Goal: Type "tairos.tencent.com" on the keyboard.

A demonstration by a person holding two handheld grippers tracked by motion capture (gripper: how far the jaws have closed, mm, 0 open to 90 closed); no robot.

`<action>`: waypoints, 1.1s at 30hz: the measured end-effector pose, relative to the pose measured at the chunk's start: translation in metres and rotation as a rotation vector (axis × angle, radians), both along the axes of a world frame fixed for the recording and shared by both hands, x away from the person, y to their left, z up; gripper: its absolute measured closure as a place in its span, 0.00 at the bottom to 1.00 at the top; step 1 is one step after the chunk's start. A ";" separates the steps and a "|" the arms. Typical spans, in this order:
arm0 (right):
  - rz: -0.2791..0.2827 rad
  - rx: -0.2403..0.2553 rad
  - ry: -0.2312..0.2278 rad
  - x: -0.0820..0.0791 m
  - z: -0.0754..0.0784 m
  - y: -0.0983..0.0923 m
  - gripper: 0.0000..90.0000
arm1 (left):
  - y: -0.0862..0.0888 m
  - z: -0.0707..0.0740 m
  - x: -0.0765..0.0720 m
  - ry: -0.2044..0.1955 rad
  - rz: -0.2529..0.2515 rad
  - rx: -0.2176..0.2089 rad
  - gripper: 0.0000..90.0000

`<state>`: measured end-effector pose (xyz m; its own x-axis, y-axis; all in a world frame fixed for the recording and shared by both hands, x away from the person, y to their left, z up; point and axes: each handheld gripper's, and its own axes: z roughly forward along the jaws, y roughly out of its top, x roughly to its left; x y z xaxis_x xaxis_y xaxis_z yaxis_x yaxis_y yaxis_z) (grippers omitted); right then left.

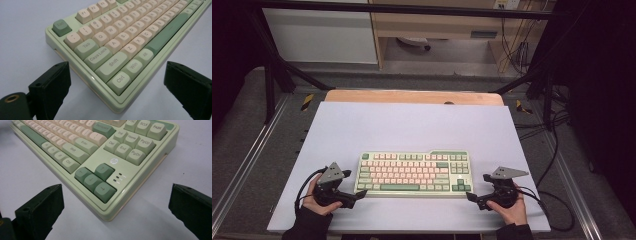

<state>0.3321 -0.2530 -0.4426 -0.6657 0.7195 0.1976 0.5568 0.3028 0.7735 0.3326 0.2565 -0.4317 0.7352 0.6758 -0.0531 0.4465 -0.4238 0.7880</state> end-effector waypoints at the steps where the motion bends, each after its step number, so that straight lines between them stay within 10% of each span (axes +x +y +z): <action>1: -0.001 0.000 -0.001 0.000 0.000 0.000 0.01 | 0.000 0.000 0.000 0.000 0.000 0.000 0.08; 20: 0.001 -0.009 0.001 0.000 -0.001 0.001 0.01 | -0.005 0.005 -0.001 0.001 0.002 -0.018 0.13; 33: 0.002 -0.011 0.001 0.000 -0.001 0.001 0.01 | -0.007 0.009 -0.001 0.001 0.015 -0.048 0.37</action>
<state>0.3318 -0.2524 -0.4433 -0.6667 0.7207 0.1898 0.5568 0.3124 0.7696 0.3317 0.2497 -0.4232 0.7249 0.6834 -0.0866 0.4532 -0.3785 0.8070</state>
